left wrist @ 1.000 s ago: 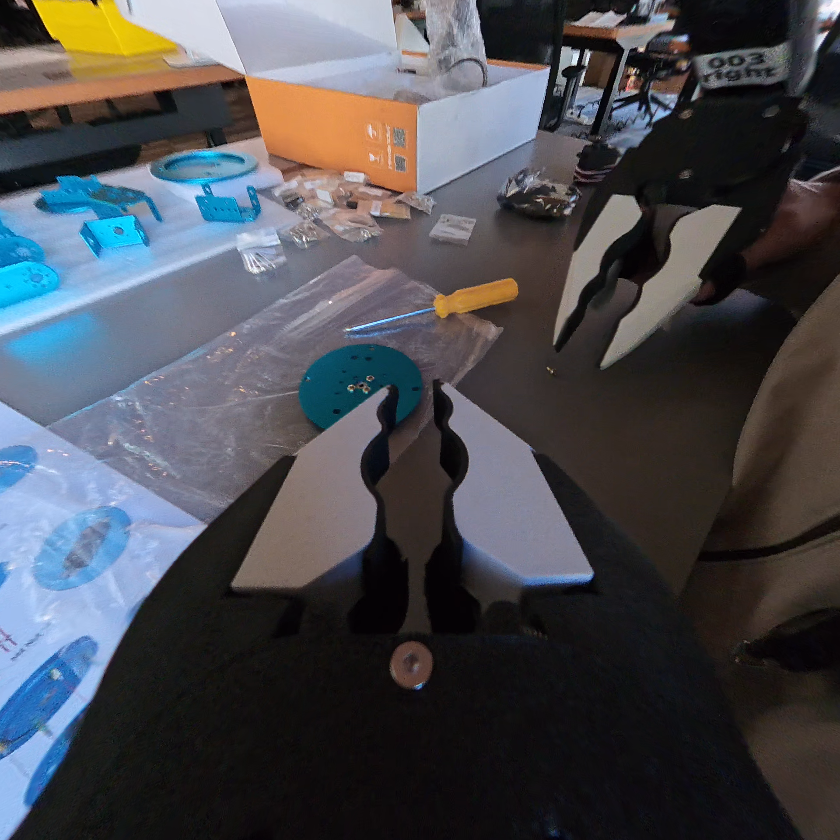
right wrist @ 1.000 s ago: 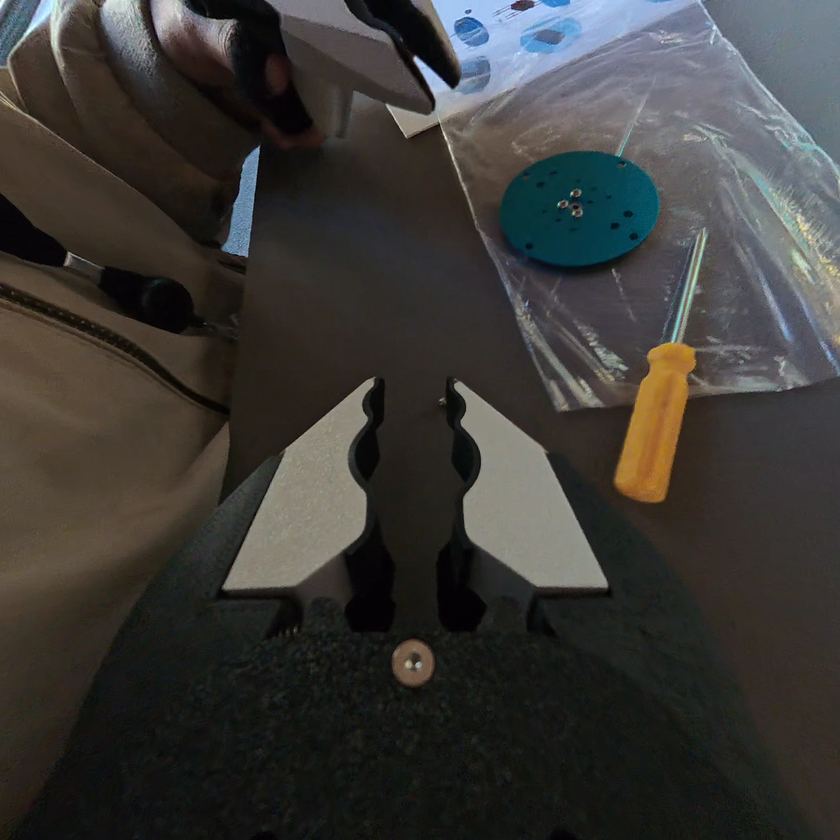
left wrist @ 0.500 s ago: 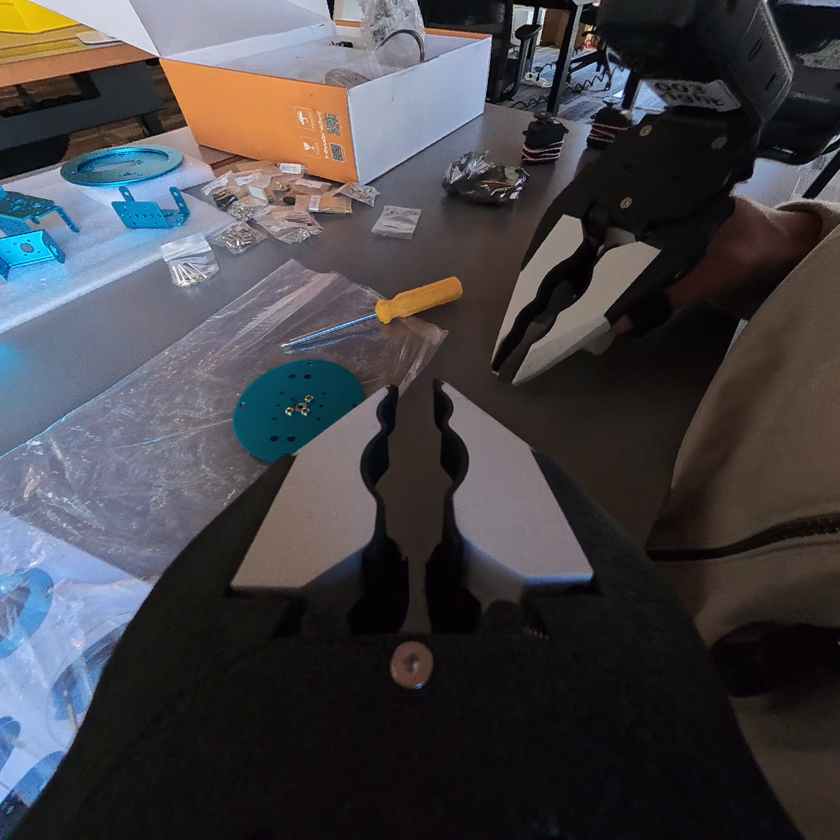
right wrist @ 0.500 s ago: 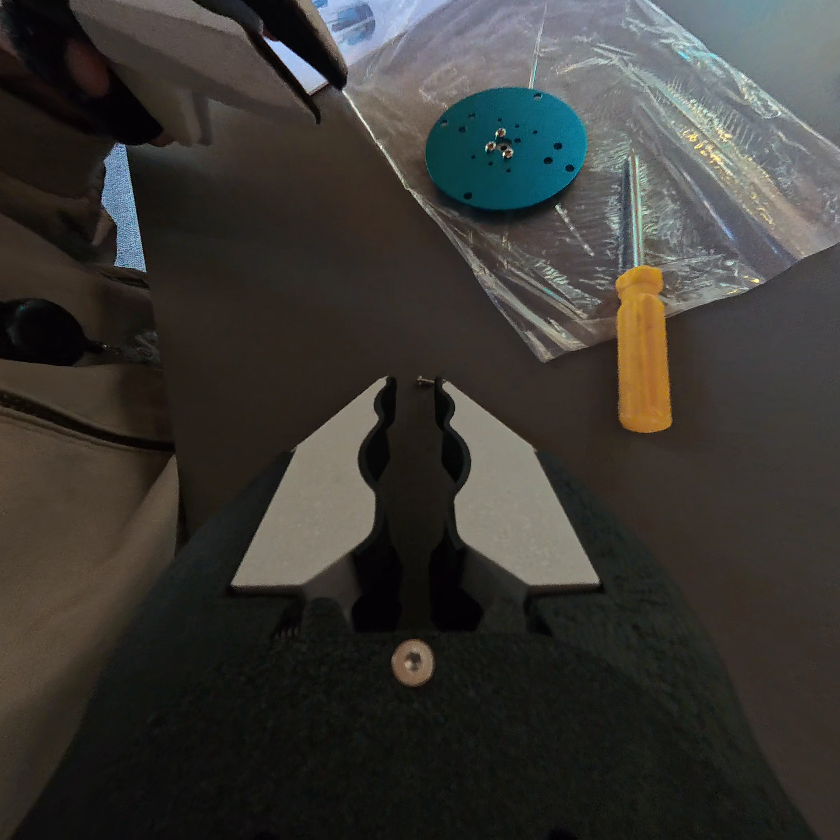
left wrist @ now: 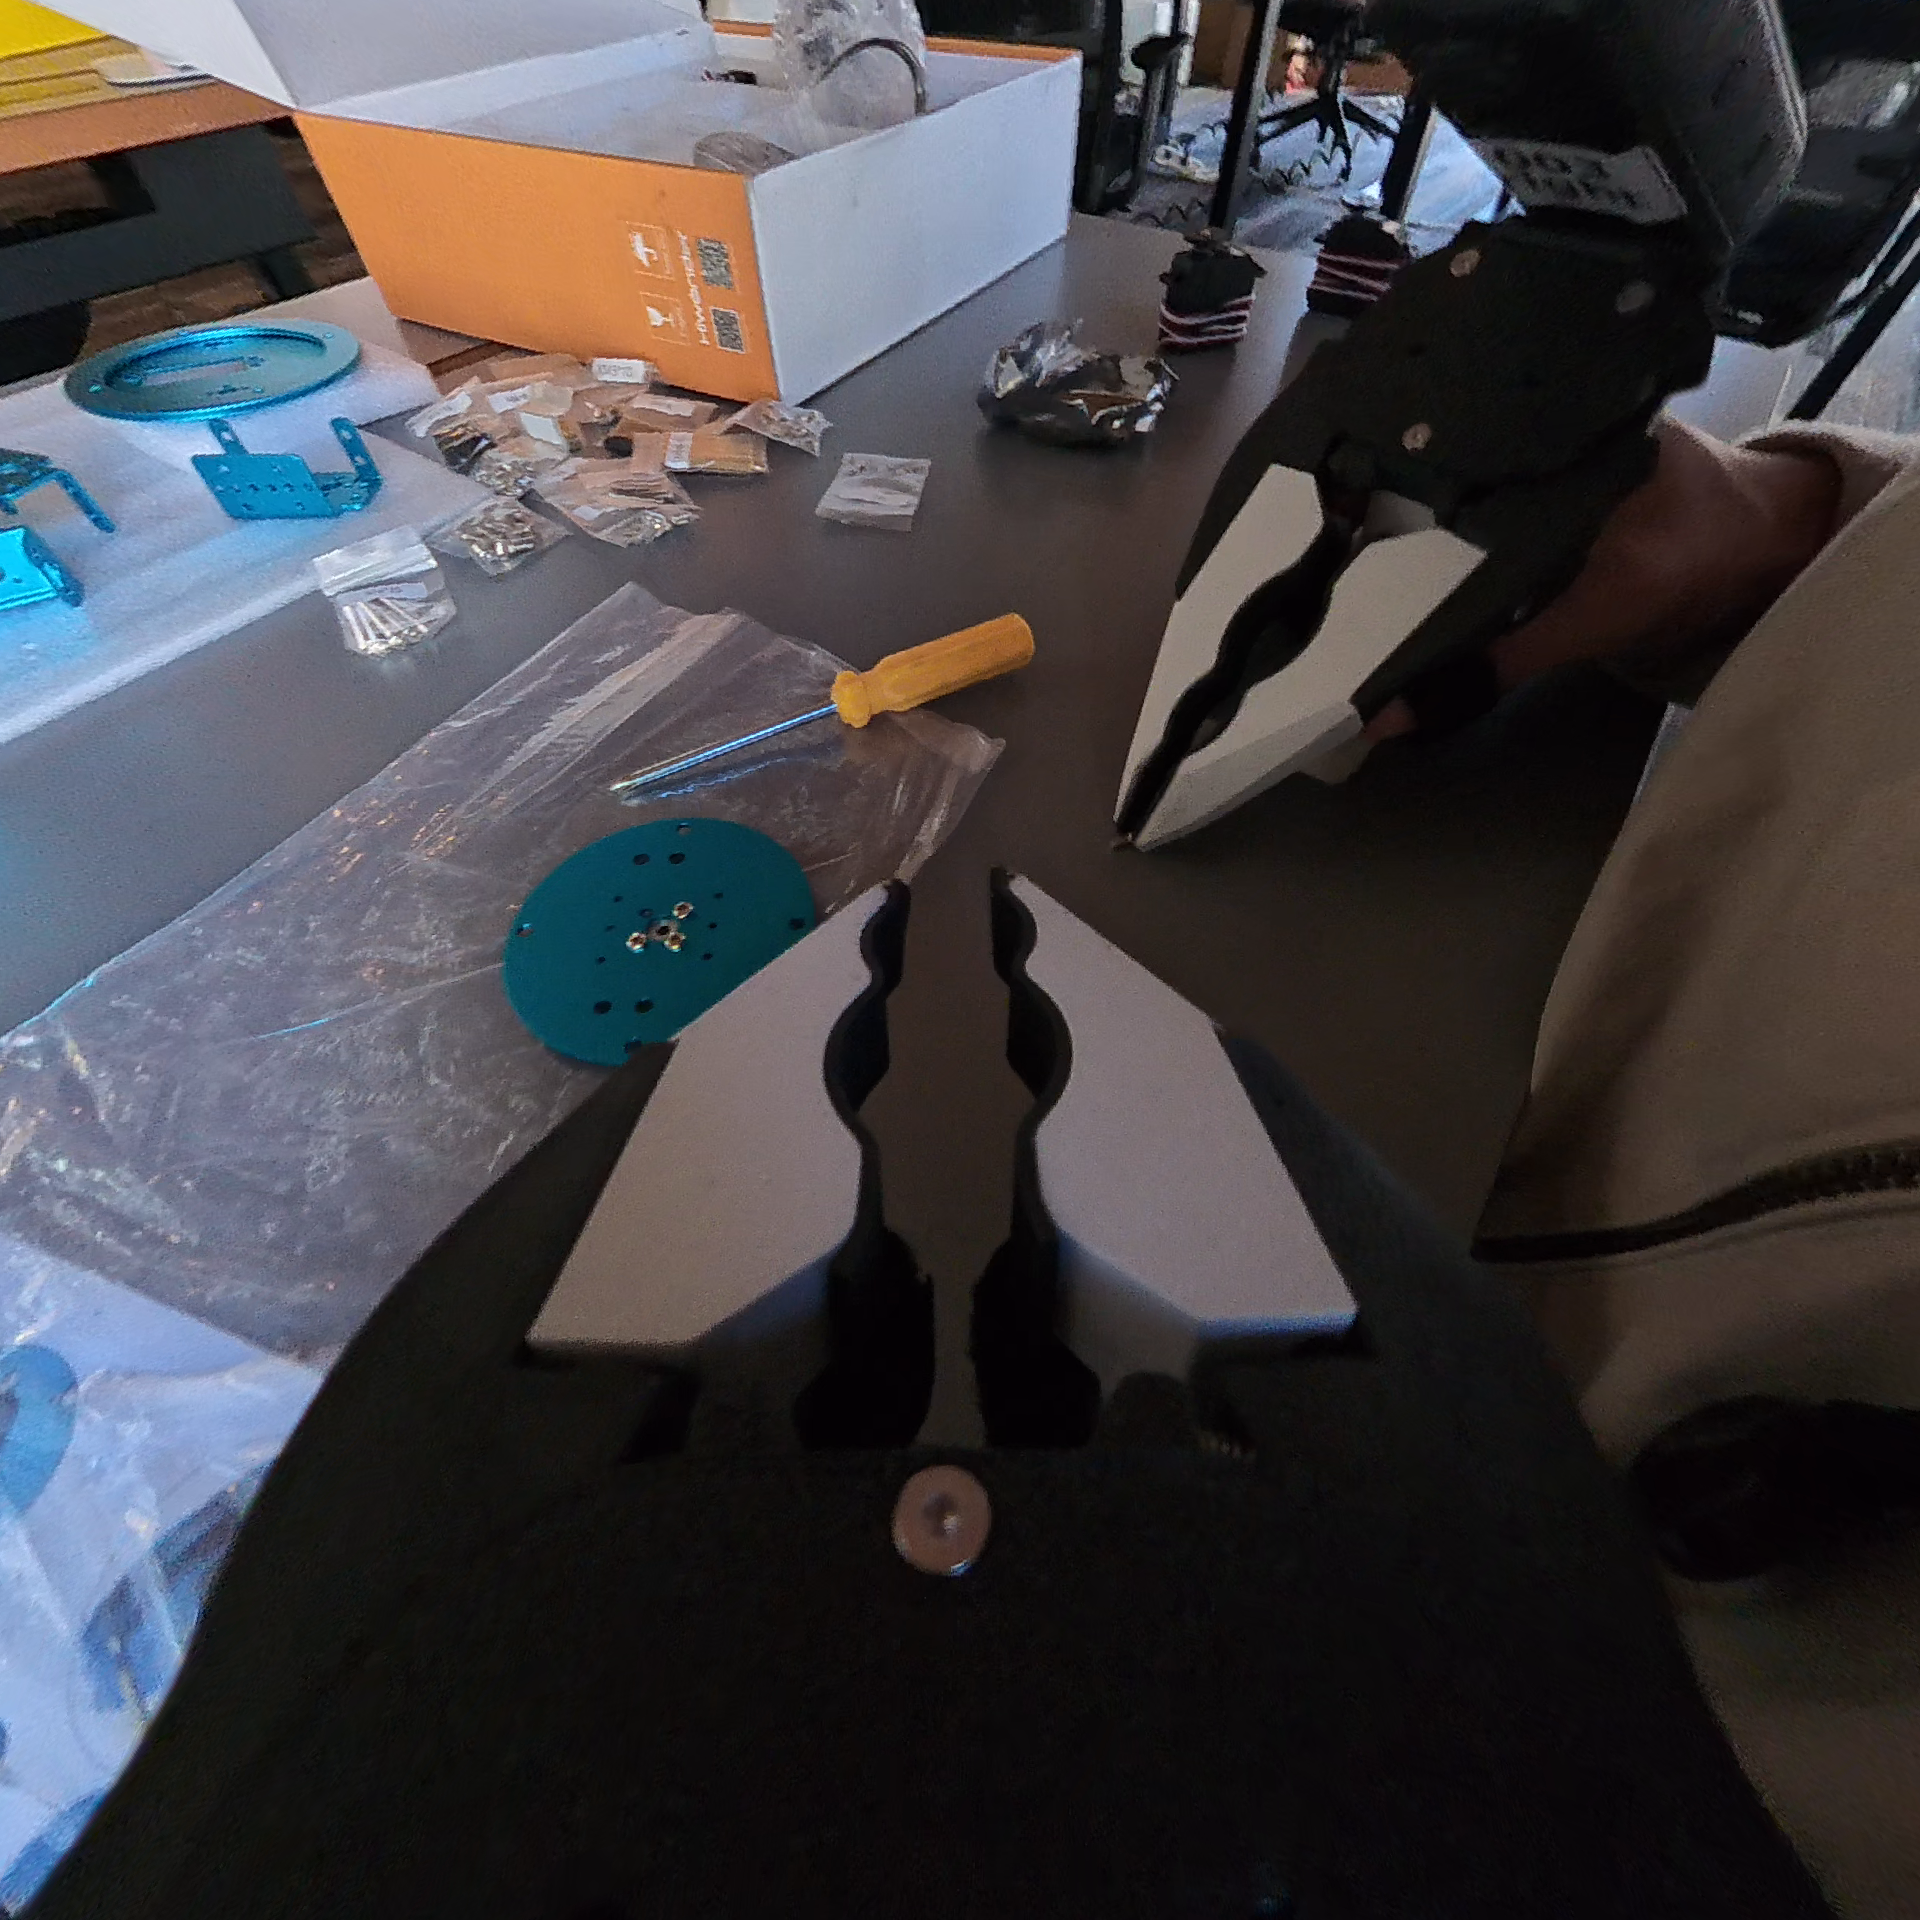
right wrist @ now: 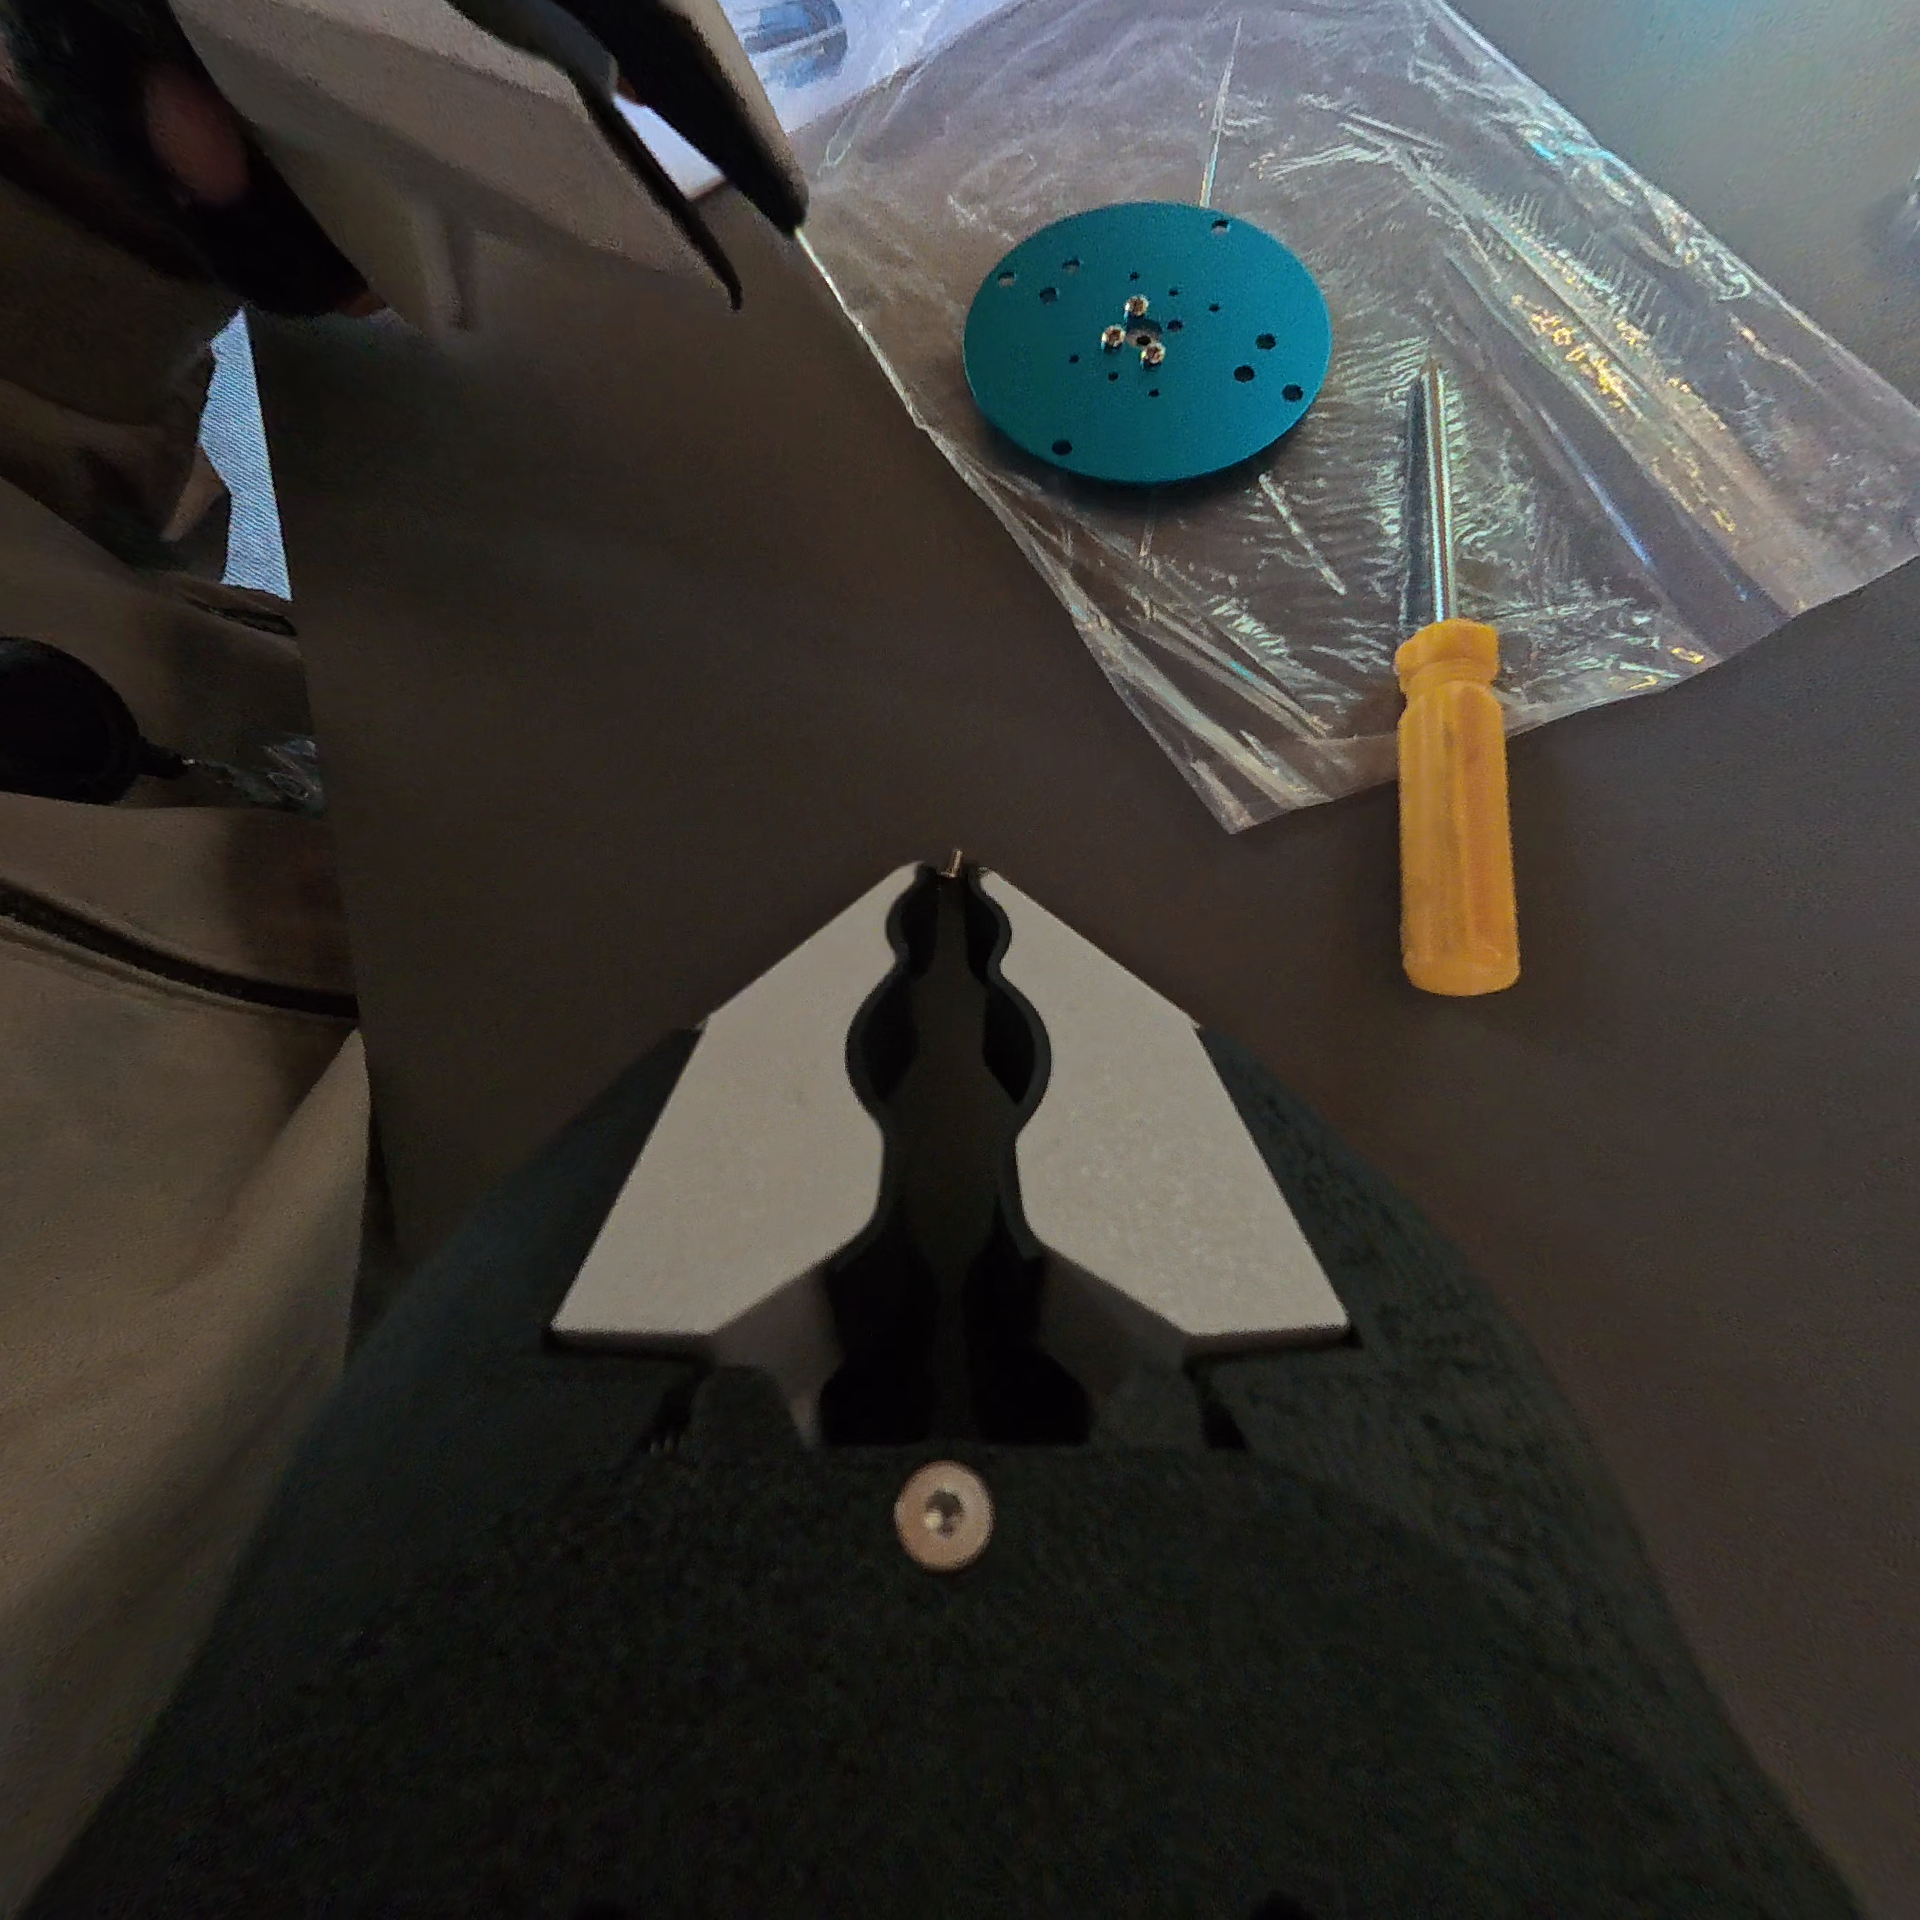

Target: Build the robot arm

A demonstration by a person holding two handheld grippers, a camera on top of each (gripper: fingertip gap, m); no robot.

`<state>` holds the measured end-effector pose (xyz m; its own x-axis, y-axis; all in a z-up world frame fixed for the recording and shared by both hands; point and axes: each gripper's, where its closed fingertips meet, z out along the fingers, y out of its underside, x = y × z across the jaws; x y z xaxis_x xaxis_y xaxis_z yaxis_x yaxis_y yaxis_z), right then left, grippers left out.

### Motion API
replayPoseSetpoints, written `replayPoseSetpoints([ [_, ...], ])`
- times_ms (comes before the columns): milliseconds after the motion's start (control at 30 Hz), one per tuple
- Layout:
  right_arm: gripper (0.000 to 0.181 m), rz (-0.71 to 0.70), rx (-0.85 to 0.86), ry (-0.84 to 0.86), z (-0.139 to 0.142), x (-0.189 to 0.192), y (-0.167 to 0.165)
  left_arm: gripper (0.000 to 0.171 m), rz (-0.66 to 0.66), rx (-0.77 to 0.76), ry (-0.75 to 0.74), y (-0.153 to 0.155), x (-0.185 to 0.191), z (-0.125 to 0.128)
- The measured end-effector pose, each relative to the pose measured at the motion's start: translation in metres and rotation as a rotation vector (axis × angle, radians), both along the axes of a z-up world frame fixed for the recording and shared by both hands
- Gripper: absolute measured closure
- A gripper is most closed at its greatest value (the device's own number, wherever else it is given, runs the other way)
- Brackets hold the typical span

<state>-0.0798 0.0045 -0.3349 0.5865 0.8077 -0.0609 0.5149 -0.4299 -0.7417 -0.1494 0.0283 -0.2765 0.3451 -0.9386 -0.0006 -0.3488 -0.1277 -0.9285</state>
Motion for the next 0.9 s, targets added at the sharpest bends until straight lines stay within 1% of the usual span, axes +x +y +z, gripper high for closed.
replayPoseSetpoints([
  [100, 0.178, 0.002, 0.005, -0.002, 0.0, 0.0, 0.001, 0.155, -0.071, 0.082, 0.077, -0.007, 0.007, -0.007],
  [167, 0.181, -0.001, -0.022, 0.048, 0.004, -0.001, 0.003, 0.154, -0.107, 0.214, 0.17, -0.006, 0.012, -0.013],
  [300, 0.181, 0.025, -0.099, 0.267, 0.029, -0.01, 0.007, 0.149, -0.168, 0.605, 0.396, 0.007, 0.023, -0.022],
  [333, 0.181, 0.035, -0.129, 0.333, 0.036, -0.013, 0.009, 0.149, -0.207, 0.67, 0.415, 0.006, 0.027, -0.023],
  [400, 0.181, 0.053, -0.198, 0.442, 0.046, -0.018, 0.015, 0.149, -0.257, 0.721, 0.379, 0.003, 0.038, -0.021],
  [467, 0.181, 0.057, -0.268, 0.528, 0.051, -0.024, 0.022, 0.149, -0.258, 0.697, 0.315, 0.007, 0.043, -0.014],
  [567, 0.181, 0.033, -0.405, 0.615, 0.056, -0.033, 0.039, 0.149, -0.164, 0.657, 0.378, 0.038, 0.025, -0.014],
  [633, 0.181, 0.051, -0.477, 0.594, 0.056, -0.04, 0.052, 0.149, -0.107, 0.622, 0.395, 0.056, 0.006, -0.014],
  [667, 0.181, 0.067, -0.506, 0.547, 0.053, -0.044, 0.059, 0.147, -0.094, 0.574, 0.419, 0.065, -0.004, -0.019],
  [700, 0.181, 0.091, -0.527, 0.508, 0.052, -0.047, 0.068, 0.141, -0.092, 0.512, 0.429, 0.072, -0.013, -0.024],
  [733, 0.181, 0.099, -0.557, 0.498, 0.054, -0.052, 0.079, 0.138, -0.118, 0.415, 0.414, 0.074, -0.019, -0.029],
  [800, 0.181, 0.151, -0.678, 0.436, 0.05, -0.059, 0.095, 0.127, -0.169, 0.209, 0.349, 0.077, -0.024, -0.034],
  [867, 0.181, 0.223, -0.811, 0.341, 0.037, -0.063, 0.101, 0.119, -0.236, 0.086, 0.261, 0.078, -0.022, -0.03],
  [900, 0.181, 0.237, -0.853, 0.319, 0.032, -0.065, 0.104, 0.114, -0.256, 0.053, 0.254, 0.079, -0.021, -0.031],
])
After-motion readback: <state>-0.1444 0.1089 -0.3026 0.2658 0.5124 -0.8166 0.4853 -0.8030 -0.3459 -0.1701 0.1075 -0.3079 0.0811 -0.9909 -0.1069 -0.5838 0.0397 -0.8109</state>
